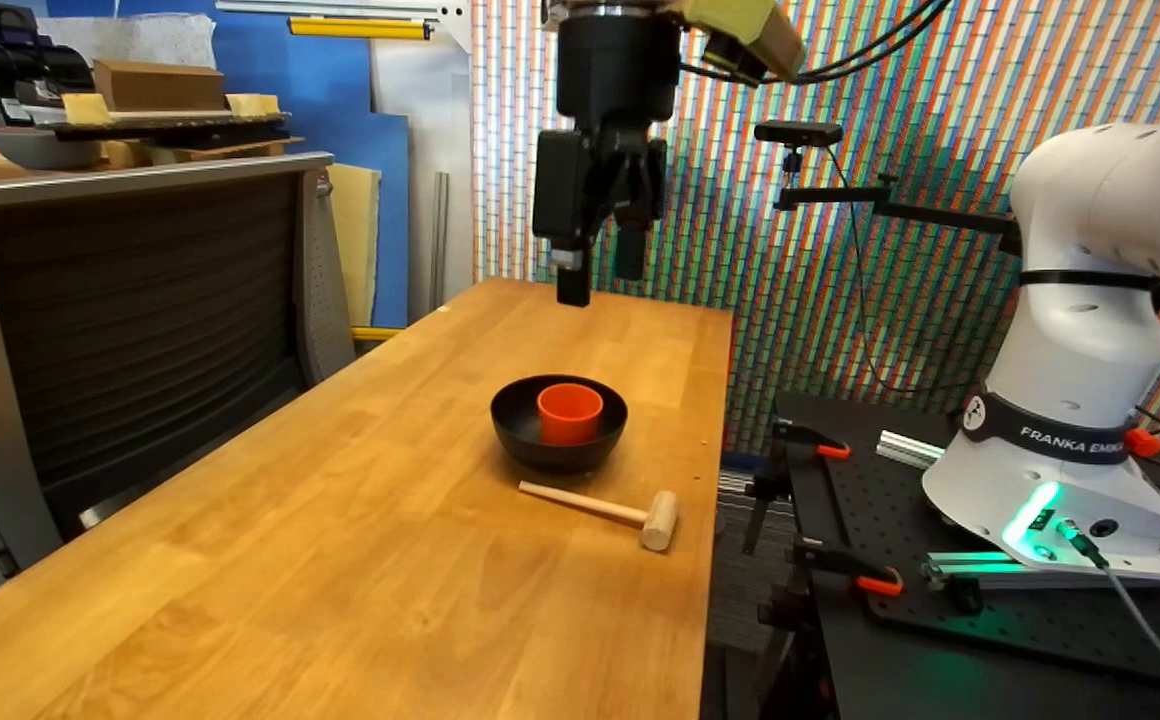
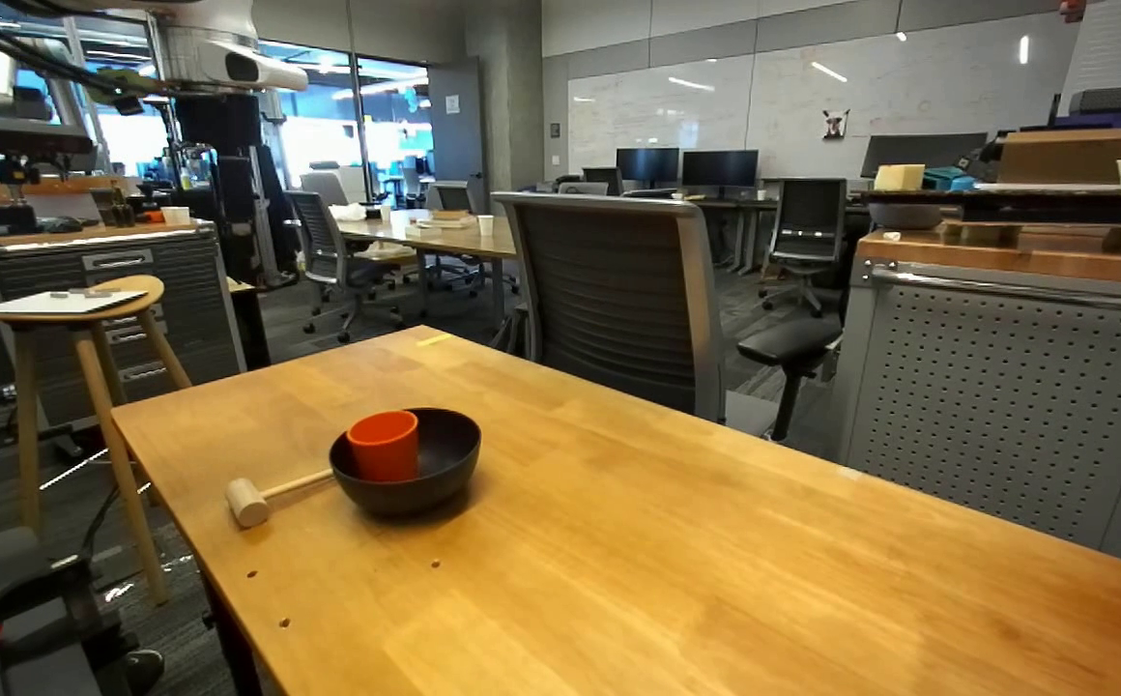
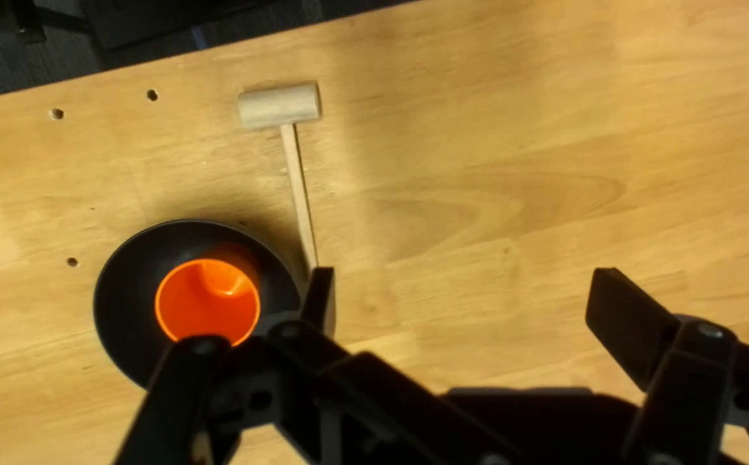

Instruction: Pick up the cup and place it in the bowl

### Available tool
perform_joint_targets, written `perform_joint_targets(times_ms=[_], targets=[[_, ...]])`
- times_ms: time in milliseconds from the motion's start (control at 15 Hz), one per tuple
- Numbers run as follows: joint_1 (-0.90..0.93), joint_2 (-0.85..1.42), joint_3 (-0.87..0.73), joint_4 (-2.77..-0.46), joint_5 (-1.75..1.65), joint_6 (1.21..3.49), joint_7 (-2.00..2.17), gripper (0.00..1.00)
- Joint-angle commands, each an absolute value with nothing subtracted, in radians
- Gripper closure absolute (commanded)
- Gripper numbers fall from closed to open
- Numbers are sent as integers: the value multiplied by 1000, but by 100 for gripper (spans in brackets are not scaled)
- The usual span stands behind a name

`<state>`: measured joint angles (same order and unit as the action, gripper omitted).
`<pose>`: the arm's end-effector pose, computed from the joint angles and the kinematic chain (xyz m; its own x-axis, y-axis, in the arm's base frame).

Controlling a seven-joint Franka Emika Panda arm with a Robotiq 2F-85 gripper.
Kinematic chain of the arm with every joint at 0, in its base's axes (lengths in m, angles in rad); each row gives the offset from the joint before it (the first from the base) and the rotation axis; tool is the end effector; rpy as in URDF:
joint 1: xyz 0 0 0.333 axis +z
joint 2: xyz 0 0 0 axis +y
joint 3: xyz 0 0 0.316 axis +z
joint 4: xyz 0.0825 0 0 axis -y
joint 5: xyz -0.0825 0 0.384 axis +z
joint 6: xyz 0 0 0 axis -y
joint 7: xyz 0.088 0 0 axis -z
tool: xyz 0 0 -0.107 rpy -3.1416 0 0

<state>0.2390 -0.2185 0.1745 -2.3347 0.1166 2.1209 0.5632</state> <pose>0.4296 0.1959 0.4226 0.9767 -0.2120 -0.0324 -0.2135 -0.9755 -0.0527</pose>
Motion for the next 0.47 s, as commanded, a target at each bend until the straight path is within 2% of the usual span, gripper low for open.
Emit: perform_joint_targets(times_ms=[0, 400], targets=[[212, -228, 203, -2320, 156, 2083, 505, 0], [215, -238, 201, -2305, 188, 2041, 431, 0]])
